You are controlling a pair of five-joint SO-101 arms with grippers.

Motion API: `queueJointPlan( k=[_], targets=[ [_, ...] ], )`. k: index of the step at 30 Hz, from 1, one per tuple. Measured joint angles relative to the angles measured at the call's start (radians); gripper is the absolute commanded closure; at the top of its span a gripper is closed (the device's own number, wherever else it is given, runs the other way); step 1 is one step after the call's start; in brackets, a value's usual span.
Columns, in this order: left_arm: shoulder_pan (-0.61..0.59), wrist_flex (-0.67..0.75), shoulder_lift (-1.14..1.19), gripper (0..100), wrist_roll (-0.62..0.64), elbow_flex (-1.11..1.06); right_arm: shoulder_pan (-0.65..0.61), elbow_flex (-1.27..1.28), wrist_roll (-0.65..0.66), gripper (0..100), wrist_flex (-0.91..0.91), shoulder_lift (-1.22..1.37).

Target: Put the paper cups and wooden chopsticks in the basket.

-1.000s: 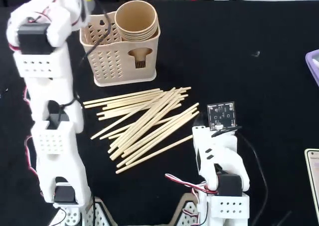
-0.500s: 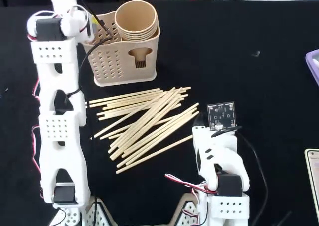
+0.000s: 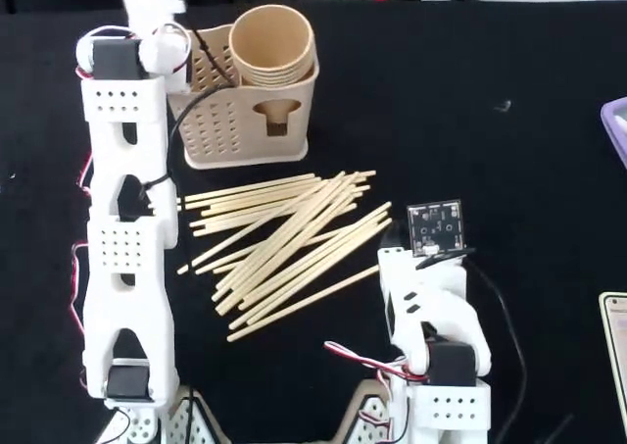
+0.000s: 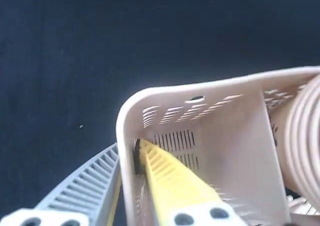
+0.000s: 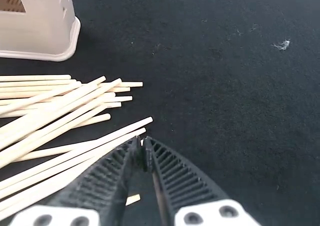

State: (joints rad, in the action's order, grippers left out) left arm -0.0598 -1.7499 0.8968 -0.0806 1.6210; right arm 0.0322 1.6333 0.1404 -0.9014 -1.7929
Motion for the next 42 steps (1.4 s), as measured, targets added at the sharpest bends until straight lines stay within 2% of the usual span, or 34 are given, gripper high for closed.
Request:
queueJointPlan(
  k=[16,27,42],
  targets=[
    [0.046,0.003,-0.04,97,-0.037,-0.149,0.0,0.0,0.0,98.4,0.0,0.0],
    [0.048,0.005,-0.327,97,-0.037,-0.571,0.0,0.0,0.0,98.4,0.0,0.0],
    [0.064,0.003,-0.45,97,-0.034,-0.776,0.0,0.0,0.0,98.4,0.0,0.0]
  ],
)
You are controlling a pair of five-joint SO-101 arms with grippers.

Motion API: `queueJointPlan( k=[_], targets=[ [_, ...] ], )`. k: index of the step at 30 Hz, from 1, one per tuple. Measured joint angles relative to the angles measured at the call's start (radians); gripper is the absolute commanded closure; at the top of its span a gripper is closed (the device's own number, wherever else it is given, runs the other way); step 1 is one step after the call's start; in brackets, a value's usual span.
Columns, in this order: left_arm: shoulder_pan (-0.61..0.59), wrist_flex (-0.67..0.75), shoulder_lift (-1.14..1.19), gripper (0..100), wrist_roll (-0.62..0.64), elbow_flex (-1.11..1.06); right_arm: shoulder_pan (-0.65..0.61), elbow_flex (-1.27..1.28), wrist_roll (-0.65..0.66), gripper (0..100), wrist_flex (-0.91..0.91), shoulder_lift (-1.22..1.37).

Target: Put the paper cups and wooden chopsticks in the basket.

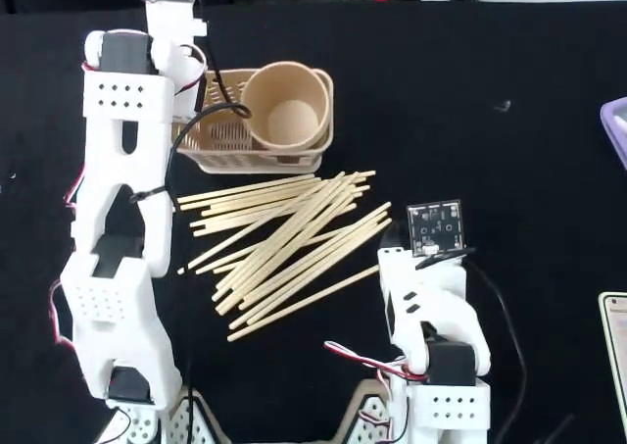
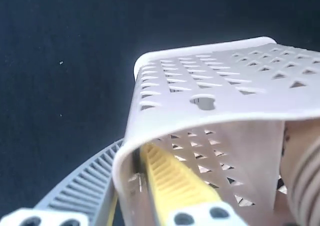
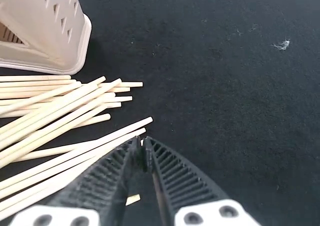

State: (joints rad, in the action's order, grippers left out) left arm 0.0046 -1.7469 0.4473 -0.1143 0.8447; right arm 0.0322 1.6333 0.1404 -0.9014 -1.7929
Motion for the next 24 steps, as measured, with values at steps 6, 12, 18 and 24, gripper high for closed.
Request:
queueJointPlan(
  k=[6,12,18,24],
  targets=[
    [0.0,0.0,-0.06,97,0.002,-0.084,0.0,0.0,0.0,98.0,0.0,0.0],
    [0.0,0.026,-0.061,97,0.002,-0.092,-0.087,-0.112,0.0,84.2,-0.002,0.0],
    [0.005,0.026,-0.057,97,0.052,-0.092,-0.239,-0.354,-0.058,85.7,0.014,0.152],
    [0.006,0.026,-0.055,97,0.063,-0.092,-0.269,-0.712,-0.239,85.6,0.021,0.454]
  ],
)
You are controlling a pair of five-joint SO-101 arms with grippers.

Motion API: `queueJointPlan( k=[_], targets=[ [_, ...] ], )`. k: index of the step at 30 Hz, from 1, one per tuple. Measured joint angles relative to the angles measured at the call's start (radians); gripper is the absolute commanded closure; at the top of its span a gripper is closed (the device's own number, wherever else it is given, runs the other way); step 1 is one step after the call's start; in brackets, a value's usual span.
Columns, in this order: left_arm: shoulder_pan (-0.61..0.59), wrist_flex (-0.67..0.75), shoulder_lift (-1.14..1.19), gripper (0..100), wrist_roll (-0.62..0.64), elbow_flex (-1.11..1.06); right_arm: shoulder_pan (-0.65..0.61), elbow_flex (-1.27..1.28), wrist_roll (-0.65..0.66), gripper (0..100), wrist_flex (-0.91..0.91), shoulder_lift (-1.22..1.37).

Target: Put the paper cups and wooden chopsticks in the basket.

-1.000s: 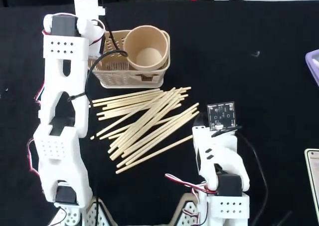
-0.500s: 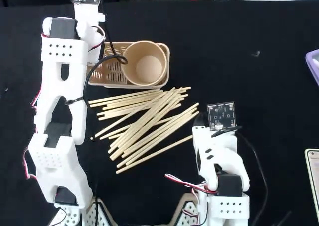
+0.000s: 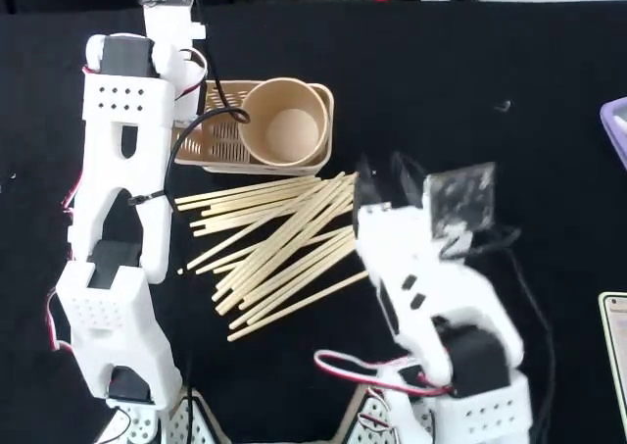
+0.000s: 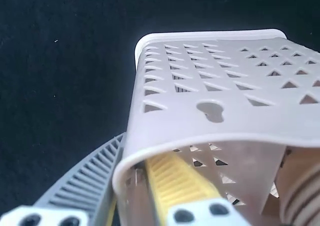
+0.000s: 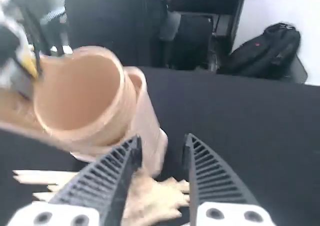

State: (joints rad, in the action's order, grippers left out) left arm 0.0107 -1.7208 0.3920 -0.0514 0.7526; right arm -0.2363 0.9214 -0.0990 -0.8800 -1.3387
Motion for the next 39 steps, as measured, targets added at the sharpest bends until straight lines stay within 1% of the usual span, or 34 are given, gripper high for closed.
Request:
queueJointPlan(
  k=[5,7,9,11,13,18,24,29,31,33,34,35,37,39],
  targets=[
    [0.0,0.0,0.0,97,0.002,0.0,-0.058,-0.247,-0.04,85.1,0.0,0.275],
    [0.0,0.0,0.0,97,0.014,0.0,-0.1,-0.299,-0.041,80.5,0.0,0.359],
    [0.0,0.0,0.005,97,0.04,0.0,-0.152,-0.336,-0.041,73.3,0.008,0.428],
    [0.0,0.0,0.008,97,0.049,0.0,-0.17,-0.361,-0.041,67.5,0.023,0.489],
    [0.005,0.0,0.008,97,0.054,0.0,-0.169,-0.365,-0.041,66.3,0.046,0.546],
    [0.018,0.0,0.009,97,0.057,0.0,-0.176,-0.359,-0.041,70.9,0.1,0.649],
    [0.025,0.0,0.009,97,0.057,-0.002,-0.173,-0.25,-0.041,77.0,0.19,0.669],
    [0.026,-0.012,0.009,97,0.057,-0.002,-0.118,-0.173,-0.041,79.3,0.308,0.669],
    [0.029,-0.015,0.009,97,0.057,-0.002,-0.089,-0.143,-0.043,85.3,0.348,0.669],
    [0.031,-0.015,0.009,97,0.057,-0.002,-0.081,-0.126,-0.043,96.2,0.368,0.669],
    [0.031,-0.015,0.009,97,0.057,-0.002,-0.083,-0.123,-0.043,99.5,0.374,0.669],
    [0.031,-0.015,0.009,97,0.057,-0.002,-0.075,-0.123,-0.043,97.2,0.376,0.669],
    [0.031,-0.02,0.009,97,0.058,-0.003,-0.064,-0.123,-0.044,99.1,0.379,0.669],
    [0.031,-0.029,0.009,97,0.058,-0.003,-0.061,-0.123,-0.044,98.8,0.379,0.669]
  ],
)
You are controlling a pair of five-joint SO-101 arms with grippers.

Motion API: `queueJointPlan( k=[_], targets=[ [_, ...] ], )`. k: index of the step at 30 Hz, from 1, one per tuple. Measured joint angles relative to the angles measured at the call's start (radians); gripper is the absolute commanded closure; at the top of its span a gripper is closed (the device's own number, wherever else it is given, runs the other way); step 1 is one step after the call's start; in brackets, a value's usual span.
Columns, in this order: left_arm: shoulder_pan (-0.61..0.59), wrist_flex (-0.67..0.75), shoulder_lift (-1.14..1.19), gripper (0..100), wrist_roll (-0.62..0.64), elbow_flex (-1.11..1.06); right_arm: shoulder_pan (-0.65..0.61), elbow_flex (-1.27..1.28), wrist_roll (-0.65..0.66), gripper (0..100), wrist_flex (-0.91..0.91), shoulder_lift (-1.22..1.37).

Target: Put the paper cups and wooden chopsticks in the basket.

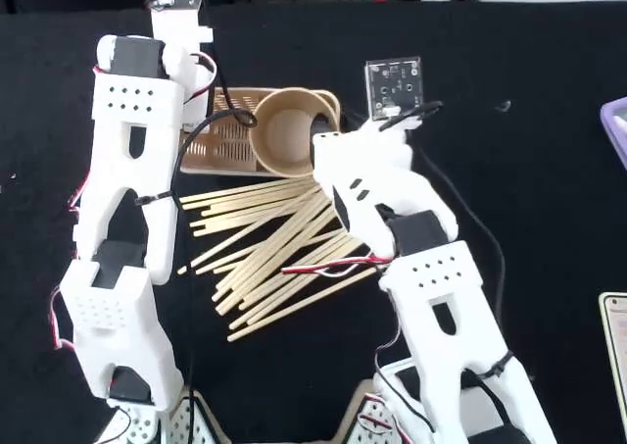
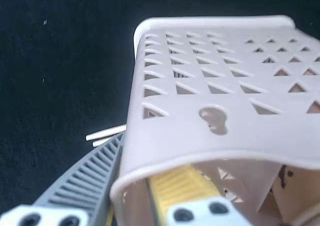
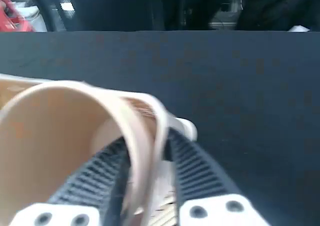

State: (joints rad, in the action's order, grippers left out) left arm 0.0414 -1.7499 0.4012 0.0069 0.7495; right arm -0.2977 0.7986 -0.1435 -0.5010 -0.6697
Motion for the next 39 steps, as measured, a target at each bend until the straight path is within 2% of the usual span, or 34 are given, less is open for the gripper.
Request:
queueJointPlan(
  k=[7,13,18,24,34,39],
  targets=[
    [0.0,0.0,0.0,97,0.0,-0.021,0.002,0.0,0.0,98.8,-0.005,0.0],
    [0.0,-0.005,-0.02,97,0.0,-0.087,0.0,-0.002,0.0,98.8,-0.133,-0.064],
    [0.021,0.0,-0.124,97,-0.002,-0.195,-0.002,0.002,0.017,98.8,-0.256,-0.155],
    [0.043,0.003,-0.242,97,-0.018,-0.361,0.0,0.038,0.083,98.8,-0.262,-0.201],
    [0.02,0.003,-0.256,97,-0.04,-0.382,-0.002,0.028,0.089,98.8,-0.27,-0.201],
    [0.021,0.003,-0.258,97,-0.048,-0.384,-0.002,0.003,0.089,98.8,-0.348,-0.201]
  ],
)
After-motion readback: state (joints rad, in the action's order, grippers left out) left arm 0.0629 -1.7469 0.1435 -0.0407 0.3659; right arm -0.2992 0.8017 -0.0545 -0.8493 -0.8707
